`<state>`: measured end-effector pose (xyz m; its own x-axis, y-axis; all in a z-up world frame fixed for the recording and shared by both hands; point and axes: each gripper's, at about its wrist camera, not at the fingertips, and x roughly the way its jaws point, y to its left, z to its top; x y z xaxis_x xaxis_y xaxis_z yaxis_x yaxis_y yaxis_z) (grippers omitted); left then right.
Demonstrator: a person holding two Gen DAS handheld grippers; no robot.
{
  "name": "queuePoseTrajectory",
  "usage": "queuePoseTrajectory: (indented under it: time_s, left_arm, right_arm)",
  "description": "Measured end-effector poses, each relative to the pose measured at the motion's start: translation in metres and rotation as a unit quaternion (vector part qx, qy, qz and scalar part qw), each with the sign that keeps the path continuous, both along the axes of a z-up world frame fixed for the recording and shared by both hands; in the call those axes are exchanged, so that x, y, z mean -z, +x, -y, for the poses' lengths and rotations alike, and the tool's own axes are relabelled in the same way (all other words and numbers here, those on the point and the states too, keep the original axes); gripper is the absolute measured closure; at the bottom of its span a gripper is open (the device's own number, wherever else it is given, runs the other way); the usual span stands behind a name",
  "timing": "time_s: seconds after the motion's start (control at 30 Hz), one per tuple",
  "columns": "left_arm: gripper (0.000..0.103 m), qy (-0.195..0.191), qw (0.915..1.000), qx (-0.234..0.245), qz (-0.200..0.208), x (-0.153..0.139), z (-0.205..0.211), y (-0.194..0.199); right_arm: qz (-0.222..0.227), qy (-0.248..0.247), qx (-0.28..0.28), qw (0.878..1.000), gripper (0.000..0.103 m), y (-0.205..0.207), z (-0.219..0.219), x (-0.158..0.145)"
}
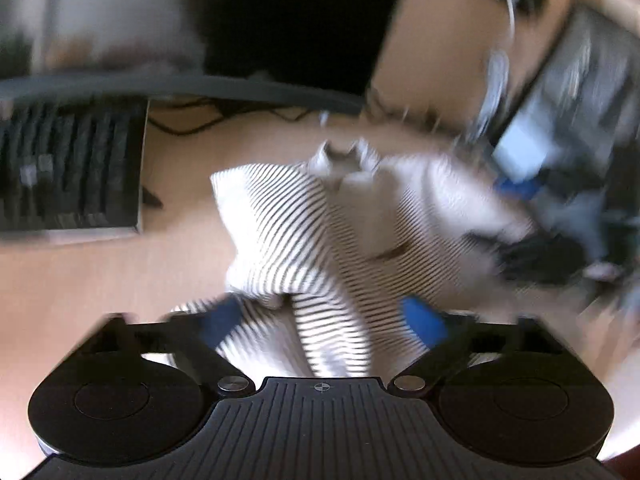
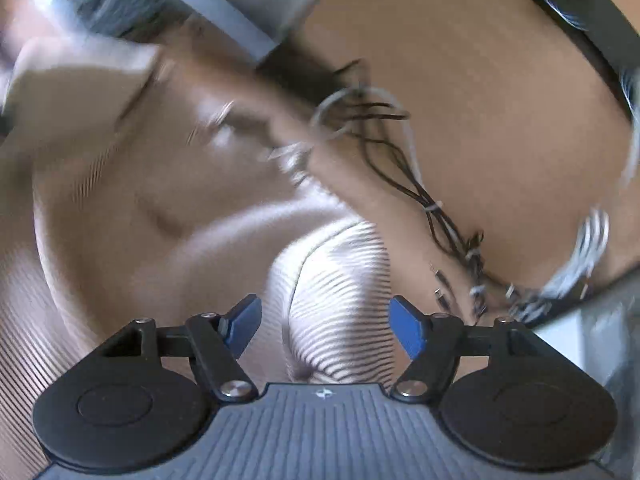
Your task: Fold clothes
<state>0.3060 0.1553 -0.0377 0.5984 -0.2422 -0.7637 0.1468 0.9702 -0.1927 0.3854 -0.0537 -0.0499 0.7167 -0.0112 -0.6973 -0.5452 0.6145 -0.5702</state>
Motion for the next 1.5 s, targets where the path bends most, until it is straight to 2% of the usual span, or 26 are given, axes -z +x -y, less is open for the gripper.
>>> queuePoseTrajectory:
  time_s: [0.03,0.07,0.1,0.17,0.23,0.27,0.33,0.4,0.43,0.47,0.5,0.57,0.63,0.67,0.73,0.83,0.9,1.0,1.03,1.1,1.2,1.33,1.37,1.43,1.47,1.5]
  left_arm:
    - [0.068,0.038,0.9992,0.011,-0.002,0.003,0.005,0.004]
    - [0.075,0.044,0.999,0.012,-0.003,0.001,-0.003,0.006]
    - [0.081,0.051,0.9986,0.011,-0.005,0.0,-0.011,0.008]
    - [0.083,0.079,0.9964,-0.029,-0.001,-0.004,-0.038,0.015]
    - [0.089,0.113,0.9904,-0.079,0.003,-0.008,-0.066,0.021]
    - [0.093,0.116,0.9873,-0.109,0.002,-0.009,-0.081,0.022]
    - [0.092,0.118,0.9789,-0.167,-0.001,-0.013,-0.109,0.025]
    - [0.085,0.083,0.974,-0.211,0.001,-0.022,-0.13,0.019]
    - [0.072,0.06,0.9735,-0.22,0.008,-0.029,-0.134,0.014]
    - [0.062,0.036,0.9756,-0.216,0.017,-0.035,-0.133,0.009]
    - [0.047,0.012,0.9771,-0.211,0.027,-0.042,-0.131,0.004]
    - [0.033,-0.024,0.9828,-0.176,0.049,-0.047,-0.112,-0.001]
    - [0.018,-0.06,0.9871,-0.13,0.071,-0.048,-0.085,-0.002]
    - [0.015,-0.076,0.9881,-0.107,0.08,-0.047,-0.071,-0.002]
    - [0.008,-0.081,0.9921,-0.057,0.077,-0.031,-0.035,0.003]
    - [0.008,-0.088,0.9933,0.017,0.073,-0.006,0.018,0.01]
    - [0.008,-0.092,0.991,0.067,0.07,0.011,0.053,0.014]
    - [0.008,-0.074,0.9852,0.141,0.062,0.03,0.085,0.006]
    - [0.008,-0.068,0.9838,0.157,0.055,0.038,0.09,0.002]
    - [0.008,-0.055,0.9831,0.17,0.04,0.048,0.092,-0.004]
    - [0.005,-0.055,0.9814,0.182,0.03,0.049,0.09,-0.017]
    - [0.002,-0.054,0.9774,0.203,0.023,0.046,0.08,-0.044]
    - [0.002,-0.052,0.9763,0.209,0.021,0.044,0.077,-0.05]
    - [0.002,-0.061,0.9762,0.208,0.009,0.041,0.064,-0.054]
    - [0.002,-0.076,0.9781,0.194,-0.003,0.038,0.056,-0.052]
    - [0.002,-0.096,0.9805,0.171,-0.015,0.035,0.048,-0.048]
  right_arm:
    - [0.006,-0.031,-0.014,0.999,0.071,-0.002,-0.002,0.009]
    - [0.011,-0.051,-0.019,0.998,0.082,-0.003,0.0,0.011]
    - [0.019,-0.062,-0.013,0.998,0.082,0.001,0.008,0.009]
    - [0.04,-0.081,0.022,0.996,0.085,0.018,0.023,0.01]
    - [0.032,-0.068,0.07,0.995,0.085,0.04,0.04,0.013]
    - [0.029,-0.061,0.09,0.994,0.085,0.047,0.047,0.015]
    - [0.028,-0.045,0.115,0.992,0.085,0.052,0.052,0.017]
    - [0.035,-0.028,0.12,0.992,0.08,0.047,0.052,0.012]
    - [0.037,-0.015,0.122,0.992,0.075,0.043,0.052,0.007]
    - [0.039,0.002,0.125,0.991,0.066,0.038,0.053,0.001]
    - [0.039,0.023,0.13,0.99,0.059,0.032,0.054,-0.006]
    - [0.031,0.076,0.143,0.986,0.052,0.013,0.056,-0.016]
    - [0.01,0.138,0.16,0.977,0.05,-0.004,0.056,-0.023]
    - [-0.005,0.167,0.167,0.972,0.05,-0.014,0.056,-0.025]
    - [-0.034,0.204,0.18,0.962,0.05,-0.036,0.058,-0.025]
    - [-0.065,0.253,0.22,0.94,0.05,-0.061,0.068,-0.024]
    - [-0.081,0.302,0.268,0.911,0.05,-0.078,0.083,-0.025]
    - [-0.105,0.378,0.329,0.859,0.05,-0.103,0.104,-0.017]
    - [-0.112,0.385,0.335,0.853,0.05,-0.109,0.105,-0.01]
    - [-0.129,0.379,0.34,0.851,0.05,-0.123,0.1,0.003]
    - [-0.128,0.372,0.338,0.855,0.05,-0.144,0.091,0.012]
    - [-0.156,0.387,0.341,0.842,0.051,-0.17,0.087,0.01]
    - [-0.16,0.396,0.348,0.835,0.053,-0.174,0.091,0.007]
    - [-0.121,0.418,0.386,0.814,0.053,-0.185,0.111,-0.003]
    - [-0.086,0.428,0.417,0.797,0.053,-0.19,0.126,-0.007]
    - [-0.049,0.438,0.455,0.774,0.053,-0.195,0.144,-0.01]
